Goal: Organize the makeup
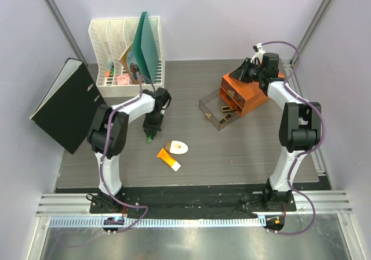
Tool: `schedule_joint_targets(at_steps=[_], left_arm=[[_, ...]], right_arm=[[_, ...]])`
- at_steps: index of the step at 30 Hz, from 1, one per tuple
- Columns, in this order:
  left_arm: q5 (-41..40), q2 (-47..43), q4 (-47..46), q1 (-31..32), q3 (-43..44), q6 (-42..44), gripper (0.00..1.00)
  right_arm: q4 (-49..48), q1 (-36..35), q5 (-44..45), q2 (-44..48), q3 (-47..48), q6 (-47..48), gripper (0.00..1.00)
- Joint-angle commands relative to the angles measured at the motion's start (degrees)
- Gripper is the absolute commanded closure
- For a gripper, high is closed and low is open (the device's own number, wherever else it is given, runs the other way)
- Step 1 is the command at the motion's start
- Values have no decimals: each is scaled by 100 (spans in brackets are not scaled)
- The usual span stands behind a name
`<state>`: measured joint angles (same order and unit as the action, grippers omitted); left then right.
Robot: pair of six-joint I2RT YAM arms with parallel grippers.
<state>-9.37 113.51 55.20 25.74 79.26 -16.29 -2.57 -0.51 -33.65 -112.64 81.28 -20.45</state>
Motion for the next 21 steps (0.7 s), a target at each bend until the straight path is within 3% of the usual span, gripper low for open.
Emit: schedule_joint_targets(at_steps=[1,6,15,19,21], left_arm=[[399,-145,-132,-34,641,-216,100],[1671,3,-307,28,2045,-927,100],[2992,1040,-1591,608,4339,-2509,100],[3345,1655,-2021,897,4879,-3185,99],[3363,1761,-2381,1020,4897,-3336,92]], right_arm=[[2498,-37,667,-865,-674,454,99],[2498,-45,675,-865,-674,454,99],[2489,-45,684,-874,-666,445,99],[2480,-45,675,-874,-674,454,99],[2480,-45,675,-865,-674,445,99]])
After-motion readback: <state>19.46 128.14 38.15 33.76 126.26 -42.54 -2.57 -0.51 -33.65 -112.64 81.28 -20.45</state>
